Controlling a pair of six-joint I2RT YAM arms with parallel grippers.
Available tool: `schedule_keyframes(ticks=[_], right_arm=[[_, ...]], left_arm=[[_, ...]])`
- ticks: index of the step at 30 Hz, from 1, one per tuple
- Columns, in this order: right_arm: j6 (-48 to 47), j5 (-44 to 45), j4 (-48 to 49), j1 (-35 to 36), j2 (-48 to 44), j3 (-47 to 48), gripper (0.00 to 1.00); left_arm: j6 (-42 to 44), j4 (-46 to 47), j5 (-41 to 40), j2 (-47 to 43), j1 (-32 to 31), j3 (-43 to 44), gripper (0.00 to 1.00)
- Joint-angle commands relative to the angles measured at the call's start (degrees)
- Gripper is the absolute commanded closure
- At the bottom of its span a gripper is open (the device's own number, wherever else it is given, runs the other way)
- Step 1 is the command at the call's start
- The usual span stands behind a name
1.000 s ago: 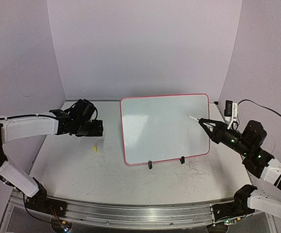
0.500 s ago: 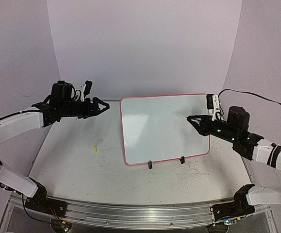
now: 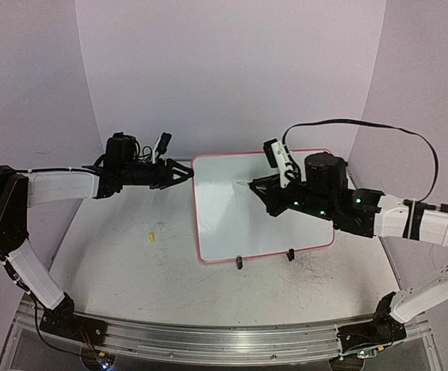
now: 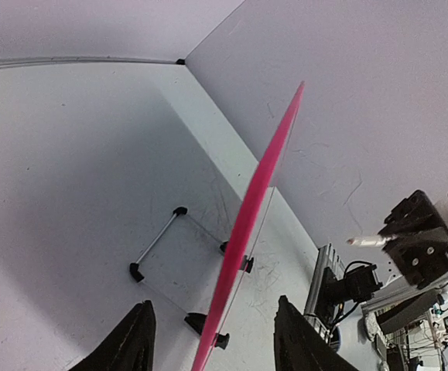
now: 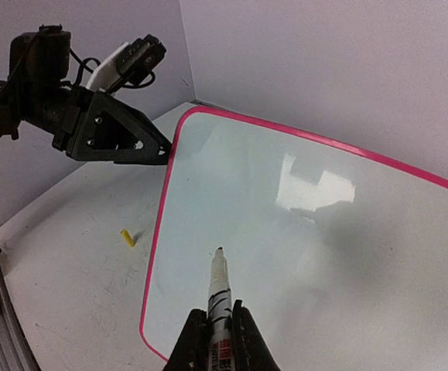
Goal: Write a sentence on the whiteboard
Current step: Hold the whiteboard at the center of the board.
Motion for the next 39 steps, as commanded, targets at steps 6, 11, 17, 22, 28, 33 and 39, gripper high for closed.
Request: schedule_keyframes(ticks=[6, 11, 17, 22, 28, 33, 39], right_arm=[[-11.21, 20.37, -1.63, 7.16, 9.54, 10.66, 1.00], [-13.75, 19.39, 0.25, 7.85, 11.87, 11.80, 1.00], [-14.13, 19.52, 4.27, 8.73, 12.28, 10.33, 1.00], [-15.06, 18.05, 4.42, 9.22, 13.77, 11.89, 1.00], [-15.50, 17.27, 4.76, 9.64, 15.05, 12.90, 1.00], [-15.62, 16.42, 6.58, 10.09, 16.13, 12.81, 1.00], [-15.97, 17.42, 7.25, 11.08, 18.14, 14.33, 1.00]], left_arm=[[-0.53, 6.30, 3.80, 2.27, 0.24, 5.91, 0.61], [0.74, 6.32, 4.34, 2.42, 0.24, 5.27, 0.64], [1.73, 6.80, 3.01, 2.46, 0.25, 4.61, 0.68], [1.94, 7.64, 3.35, 2.88, 0.23, 3.64, 0.70], [1.81, 8.59, 3.95, 3.89, 0.24, 3.46, 0.72], [1.23, 9.10, 5.30, 4.88, 0.24, 3.68, 0.73], [1.13, 9.76, 6.30, 5.24, -0.06, 3.55, 0.76]])
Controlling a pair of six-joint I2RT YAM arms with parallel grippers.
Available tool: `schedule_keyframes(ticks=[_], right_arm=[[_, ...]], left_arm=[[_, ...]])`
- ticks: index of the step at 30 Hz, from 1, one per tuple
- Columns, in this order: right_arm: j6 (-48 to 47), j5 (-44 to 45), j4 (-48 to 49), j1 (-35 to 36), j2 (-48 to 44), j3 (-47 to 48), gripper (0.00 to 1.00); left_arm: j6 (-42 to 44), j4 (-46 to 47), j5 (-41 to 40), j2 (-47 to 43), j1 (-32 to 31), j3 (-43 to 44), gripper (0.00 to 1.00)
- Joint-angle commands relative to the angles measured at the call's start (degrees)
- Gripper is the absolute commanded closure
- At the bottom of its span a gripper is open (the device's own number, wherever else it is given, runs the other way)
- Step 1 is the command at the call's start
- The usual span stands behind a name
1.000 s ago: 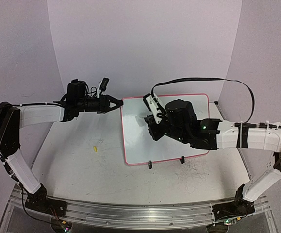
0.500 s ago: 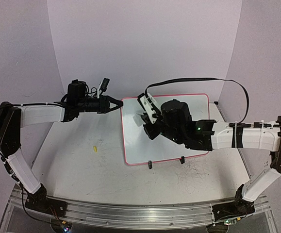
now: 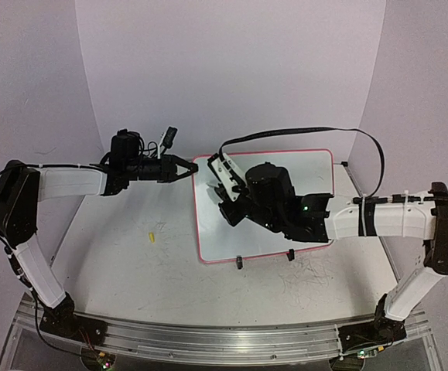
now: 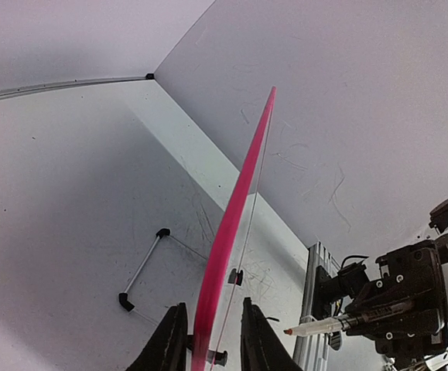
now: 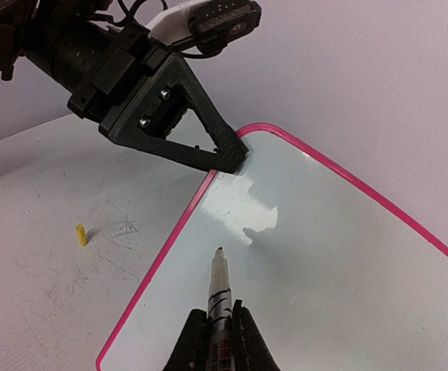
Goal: Write a sentence on the whiteboard
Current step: Hold the whiteboard at the center of the board.
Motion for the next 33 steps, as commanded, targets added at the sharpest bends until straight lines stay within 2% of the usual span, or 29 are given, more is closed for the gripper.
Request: schedule_keyframes(ticks=[1, 14, 33], right_arm=[[-0.66, 0.51, 3.20, 0.96, 1.43, 3.13, 1.00], [-0.58, 4.35, 4.68, 1.73, 4.42, 5.94, 1.00], [0.55, 6.59, 6.02, 1.70, 7.67, 7.39, 1.00]], left_arm=[[0.43, 3.25, 2.20, 0.54, -0.25, 0.16, 0.77], [2.13, 3.52, 1.57, 0.35, -0.60, -0.88, 0.86], [2.99, 3.52, 0.57, -0.10, -1.20, -1.51, 0.94]])
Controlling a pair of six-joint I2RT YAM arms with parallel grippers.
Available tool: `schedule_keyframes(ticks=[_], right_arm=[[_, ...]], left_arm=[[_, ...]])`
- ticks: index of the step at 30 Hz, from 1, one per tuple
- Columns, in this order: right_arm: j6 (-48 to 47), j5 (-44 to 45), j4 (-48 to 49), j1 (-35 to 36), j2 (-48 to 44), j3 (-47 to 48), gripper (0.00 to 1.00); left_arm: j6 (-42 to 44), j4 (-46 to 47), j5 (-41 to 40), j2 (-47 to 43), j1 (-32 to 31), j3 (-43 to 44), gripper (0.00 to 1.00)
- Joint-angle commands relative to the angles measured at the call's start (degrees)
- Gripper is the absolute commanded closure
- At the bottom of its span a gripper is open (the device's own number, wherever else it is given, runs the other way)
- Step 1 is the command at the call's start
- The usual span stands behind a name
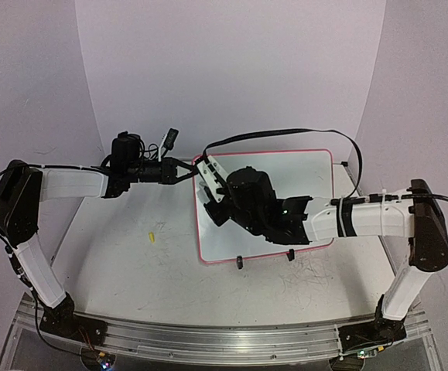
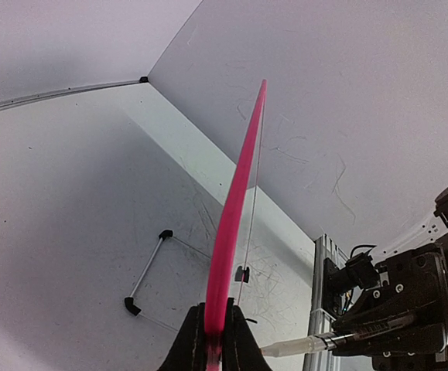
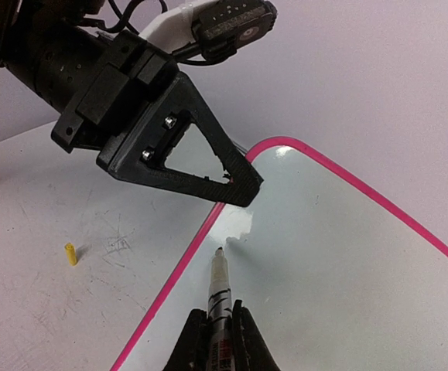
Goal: Write a sentence on the whiteboard
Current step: Hold the whiteboard at the center of the board, then write a sentence on the whiteboard.
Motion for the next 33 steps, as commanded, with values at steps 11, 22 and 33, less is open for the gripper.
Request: schedule_keyframes(ticks=[11, 22, 33], right_arm=[[0.70, 2.87, 3.73, 0.30, 1.99, 3.58, 1.00], [0.45, 3.81, 4.00, 0.33, 3.20, 4.77, 1.00], [0.62, 4.45, 4.00, 0.32, 4.57, 4.70, 1.00]], left_arm=[[-0.02, 1.20, -0.01, -0.46, -0.87, -0.25, 0.96], [-0.08, 1.24, 0.20, -0.29, -1.18, -0.22, 0.97], [-0.08, 1.29, 0.31, -0.47, -1.35, -0.20, 0.97]])
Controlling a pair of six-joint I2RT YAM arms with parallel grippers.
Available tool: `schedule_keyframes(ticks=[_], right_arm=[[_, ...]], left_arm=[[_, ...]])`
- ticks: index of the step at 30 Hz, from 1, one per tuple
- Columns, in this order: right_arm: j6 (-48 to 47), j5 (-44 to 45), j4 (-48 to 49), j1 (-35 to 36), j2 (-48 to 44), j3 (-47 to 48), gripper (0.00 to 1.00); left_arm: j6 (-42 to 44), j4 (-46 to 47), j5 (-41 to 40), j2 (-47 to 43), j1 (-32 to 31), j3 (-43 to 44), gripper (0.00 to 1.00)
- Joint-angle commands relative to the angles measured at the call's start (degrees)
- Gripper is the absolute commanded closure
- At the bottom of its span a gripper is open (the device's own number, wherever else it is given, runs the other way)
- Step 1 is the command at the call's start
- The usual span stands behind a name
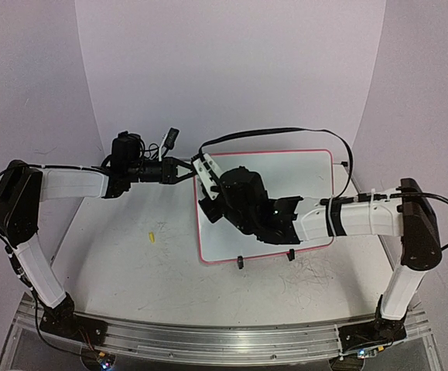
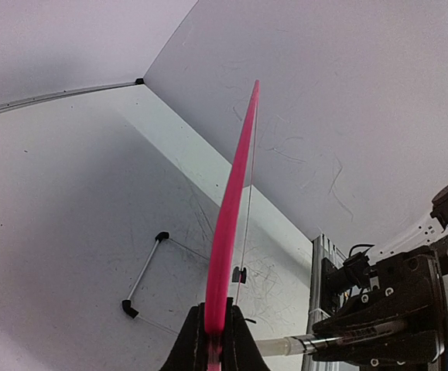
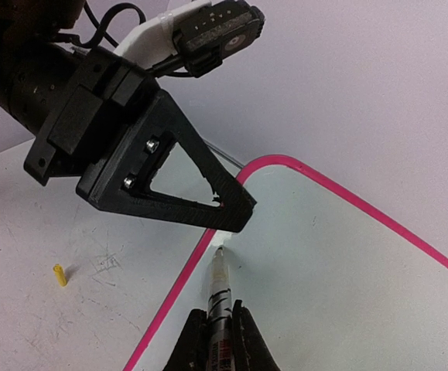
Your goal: Write a sentence on the whiteboard
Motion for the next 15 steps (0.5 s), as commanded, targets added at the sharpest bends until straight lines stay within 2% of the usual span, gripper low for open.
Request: schedule_keyframes(ticks=[1, 15], right_arm=[[0.49, 1.59, 1.49, 0.29, 1.04, 1.79, 1.00], [2.33, 3.14, 0.62, 0.33, 0.10, -0.51, 1.00]], left_arm=[[-0.02, 0.54, 0.17, -0.45, -1.06, -0.22, 0.97], [0.03, 0.55, 0.15, -0.65, -1.11, -0.25, 0.97]])
